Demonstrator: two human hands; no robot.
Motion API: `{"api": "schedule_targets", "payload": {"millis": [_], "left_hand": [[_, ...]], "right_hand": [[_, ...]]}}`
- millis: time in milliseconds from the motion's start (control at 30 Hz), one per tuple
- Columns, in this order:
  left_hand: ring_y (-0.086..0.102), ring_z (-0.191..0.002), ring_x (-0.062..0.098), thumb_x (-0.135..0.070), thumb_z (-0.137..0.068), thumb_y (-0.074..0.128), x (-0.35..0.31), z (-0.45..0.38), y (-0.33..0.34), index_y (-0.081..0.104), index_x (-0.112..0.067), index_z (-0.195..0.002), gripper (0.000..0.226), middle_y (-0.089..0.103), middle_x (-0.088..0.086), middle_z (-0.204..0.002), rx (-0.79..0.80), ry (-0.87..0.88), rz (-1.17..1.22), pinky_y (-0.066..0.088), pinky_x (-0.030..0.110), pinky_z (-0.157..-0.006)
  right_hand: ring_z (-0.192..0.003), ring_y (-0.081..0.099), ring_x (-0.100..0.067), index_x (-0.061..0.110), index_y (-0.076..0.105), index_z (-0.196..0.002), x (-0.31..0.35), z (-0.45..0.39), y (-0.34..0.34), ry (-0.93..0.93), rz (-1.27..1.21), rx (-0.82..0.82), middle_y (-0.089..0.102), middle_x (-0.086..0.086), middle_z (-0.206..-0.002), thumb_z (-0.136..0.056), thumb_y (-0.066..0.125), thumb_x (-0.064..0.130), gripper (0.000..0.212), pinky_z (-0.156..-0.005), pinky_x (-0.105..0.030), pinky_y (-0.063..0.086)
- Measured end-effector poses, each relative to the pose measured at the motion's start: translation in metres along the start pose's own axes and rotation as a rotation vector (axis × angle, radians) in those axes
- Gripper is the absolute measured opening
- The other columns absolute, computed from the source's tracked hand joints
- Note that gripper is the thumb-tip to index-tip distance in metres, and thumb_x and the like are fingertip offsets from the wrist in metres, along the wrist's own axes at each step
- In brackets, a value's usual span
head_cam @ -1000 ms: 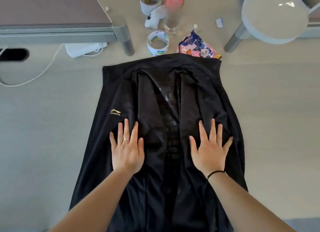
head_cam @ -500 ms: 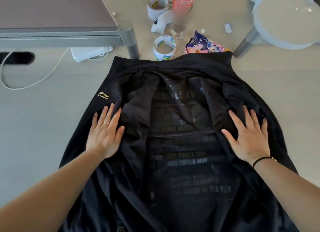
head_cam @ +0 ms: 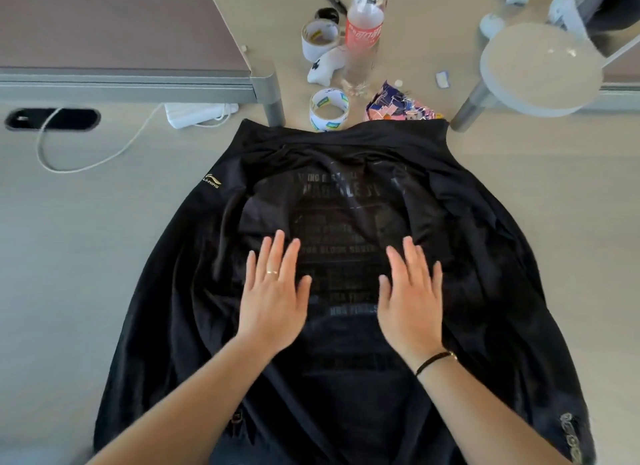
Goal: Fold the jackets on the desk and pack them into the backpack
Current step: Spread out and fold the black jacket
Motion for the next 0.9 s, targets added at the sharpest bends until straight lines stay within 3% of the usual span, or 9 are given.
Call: {"api": "schedule_targets", "payload": {"millis": [67, 167, 267, 500, 633, 767, 900], "left_hand": [[-0.004, -0.155, 0.023, -0.052, -0.101, 0.038, -0.025, 0.022, 0.024, 0.011, -0.023, -0.16, 0.071, -0.001, 0.004, -0.168, 0.118, 0.048, -0.069, 0.008, 0.048, -0.126], [-0.021, -0.152, 0.023, -0.068, -0.099, 0.021, -0.012, 0.046, 0.05, -0.007, -0.031, -0.159, 0.076, -0.02, 0.001, -0.165, 0.251, -0.066, -0.156, 0.003, 0.052, -0.125], [-0.029, -0.15, 0.021, -0.078, -0.094, 0.011, 0.009, 0.053, 0.052, -0.012, -0.035, -0.158, 0.081, -0.023, -0.004, -0.165, 0.27, -0.052, -0.219, -0.009, 0.048, -0.124], [-0.032, -0.148, 0.022, -0.075, -0.095, 0.012, 0.012, 0.049, 0.038, -0.023, -0.033, -0.155, 0.081, -0.034, -0.003, -0.16, 0.364, -0.074, -0.249, -0.01, 0.045, -0.123], [-0.021, -0.152, 0.016, -0.053, -0.1, 0.044, 0.004, 0.057, 0.001, -0.003, -0.038, -0.158, 0.077, -0.019, -0.006, -0.166, 0.369, -0.126, 0.001, -0.002, 0.039, -0.125], [-0.009, -0.154, 0.012, -0.047, -0.101, 0.047, 0.034, 0.101, -0.048, 0.013, -0.038, -0.157, 0.066, 0.001, -0.009, -0.168, 0.098, -0.277, 0.134, 0.007, 0.036, -0.126], [0.017, -0.151, 0.022, -0.042, -0.102, 0.046, 0.097, 0.15, -0.067, 0.026, -0.028, -0.156, 0.06, 0.026, 0.003, -0.163, -0.038, -0.595, 0.172, 0.022, 0.041, -0.123]], "right_hand": [[-0.155, 0.01, -0.024, 0.027, 0.028, -0.156, 0.031, 0.025, 0.02, -0.11, 0.009, 0.15, 0.013, -0.003, -0.168, -0.102, 0.042, 0.045, 0.059, -0.123, -0.056, 0.013], [-0.155, -0.003, -0.023, 0.038, 0.008, -0.159, 0.025, 0.046, 0.046, -0.121, 0.115, 0.289, -0.005, 0.002, -0.168, -0.102, 0.023, 0.062, 0.063, -0.121, -0.062, 0.004], [-0.155, -0.003, -0.022, 0.04, 0.007, -0.159, 0.009, 0.047, 0.051, -0.159, 0.18, 0.294, -0.003, 0.003, -0.168, -0.1, 0.015, 0.069, 0.066, -0.12, -0.064, -0.001], [-0.155, 0.0, -0.023, 0.04, 0.008, -0.159, 0.011, 0.043, 0.05, -0.154, 0.166, 0.292, 0.001, 0.002, -0.168, -0.1, 0.019, 0.069, 0.067, -0.12, -0.065, 0.002], [-0.154, -0.013, -0.023, 0.04, -0.006, -0.158, 0.016, 0.04, 0.045, -0.139, 0.169, 0.369, -0.012, 0.002, -0.167, -0.099, 0.007, 0.07, 0.067, -0.12, -0.064, -0.004], [-0.154, -0.014, -0.027, 0.034, -0.005, -0.159, 0.043, 0.041, 0.033, -0.12, 0.118, 0.428, -0.015, -0.001, -0.167, -0.099, 0.016, 0.064, 0.07, -0.121, -0.062, -0.002], [-0.155, -0.007, -0.026, 0.03, 0.001, -0.16, 0.115, 0.05, 0.021, -0.349, 0.069, 0.399, -0.008, 0.0, -0.168, -0.102, 0.023, 0.057, 0.068, -0.123, -0.057, 0.0]]}}
Point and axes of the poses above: each hand's wrist, its own z-axis away from the middle knuckle, its own y-axis out of the palm, x = y × z, the point moved 4 cm from there along -z, towards the middle knuckle
